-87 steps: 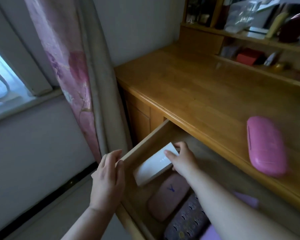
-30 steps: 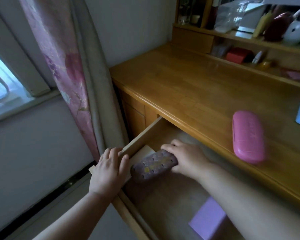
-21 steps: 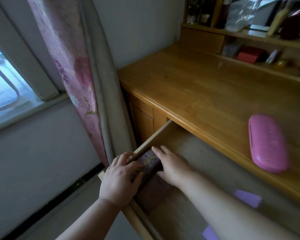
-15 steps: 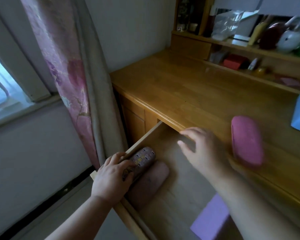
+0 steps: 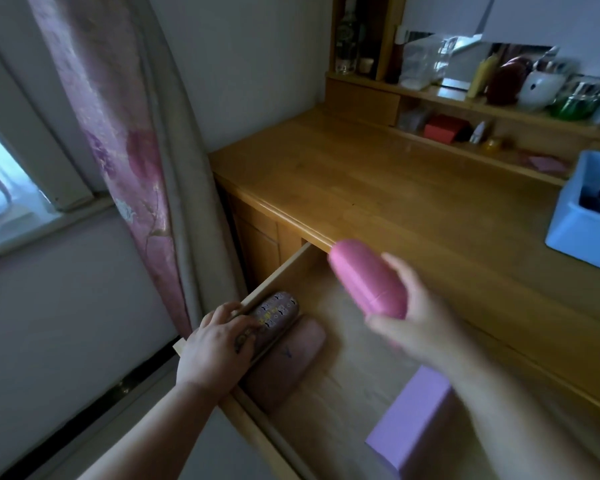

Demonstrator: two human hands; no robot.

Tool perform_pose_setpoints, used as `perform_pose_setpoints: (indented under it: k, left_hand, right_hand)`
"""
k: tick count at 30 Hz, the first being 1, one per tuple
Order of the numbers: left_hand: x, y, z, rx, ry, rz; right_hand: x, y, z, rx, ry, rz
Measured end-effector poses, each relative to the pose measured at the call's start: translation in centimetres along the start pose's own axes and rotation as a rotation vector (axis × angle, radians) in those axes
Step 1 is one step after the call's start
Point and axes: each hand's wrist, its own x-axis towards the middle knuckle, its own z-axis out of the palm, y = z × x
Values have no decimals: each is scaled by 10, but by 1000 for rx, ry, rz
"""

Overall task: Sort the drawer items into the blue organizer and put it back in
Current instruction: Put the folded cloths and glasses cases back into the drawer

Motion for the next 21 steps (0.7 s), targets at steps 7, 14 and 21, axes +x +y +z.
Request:
perform_pose_setpoints:
  k: [7, 14, 21]
  left_hand:
    - [1, -4, 4, -3, 26, -5]
    - [1, -4, 4, -36, 21, 1]
    - [3, -2, 1, 117, -146, 2]
  right_hand:
    - [-9, 9, 126, 363, -151, 452]
    - [-17, -8, 160, 136, -209, 352]
    - [-20, 3, 152, -241, -441, 189]
